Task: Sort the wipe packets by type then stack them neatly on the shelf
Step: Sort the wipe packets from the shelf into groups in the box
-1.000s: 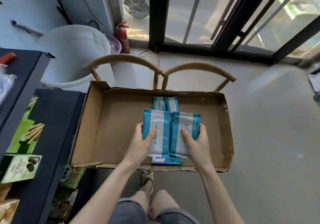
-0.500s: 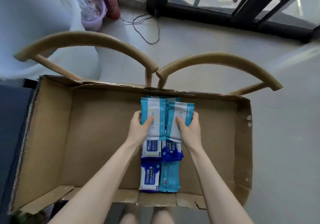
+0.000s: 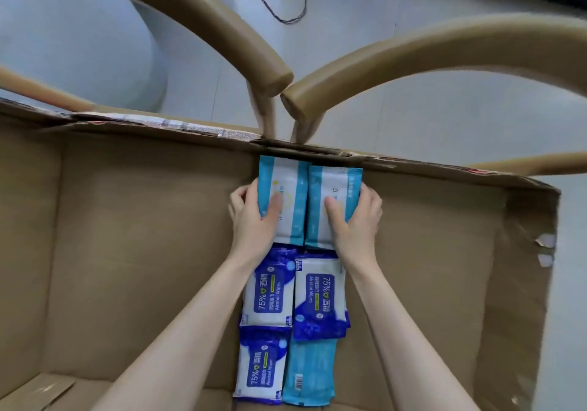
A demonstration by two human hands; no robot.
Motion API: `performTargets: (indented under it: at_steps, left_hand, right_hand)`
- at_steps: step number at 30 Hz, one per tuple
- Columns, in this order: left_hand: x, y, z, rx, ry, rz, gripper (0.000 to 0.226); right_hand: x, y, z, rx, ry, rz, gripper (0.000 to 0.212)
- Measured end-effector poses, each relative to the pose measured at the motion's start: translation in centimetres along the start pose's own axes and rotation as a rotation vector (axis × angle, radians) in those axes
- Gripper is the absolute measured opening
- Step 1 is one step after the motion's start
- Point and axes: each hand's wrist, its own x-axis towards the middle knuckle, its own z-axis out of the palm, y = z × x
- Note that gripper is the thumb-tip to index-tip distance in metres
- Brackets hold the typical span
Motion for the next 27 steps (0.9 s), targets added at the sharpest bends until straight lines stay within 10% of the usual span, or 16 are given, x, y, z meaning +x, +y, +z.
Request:
performTargets:
  at_steps: [16, 27]
  left_hand:
    - [-3.1, 2.4, -4.6, 0.275, -0.151, 0.062, 0.048]
    - [-22.0, 10.4, -16.8, 0.363, 0.223, 0.302, 0.029]
  right_hand:
    - [-2.9, -2.9, -3.7, -0.320, -0.137, -0.073, 0.047]
    - [-18.0, -16.3, -10.7, -0.440, -0.185, -0.589, 0.032]
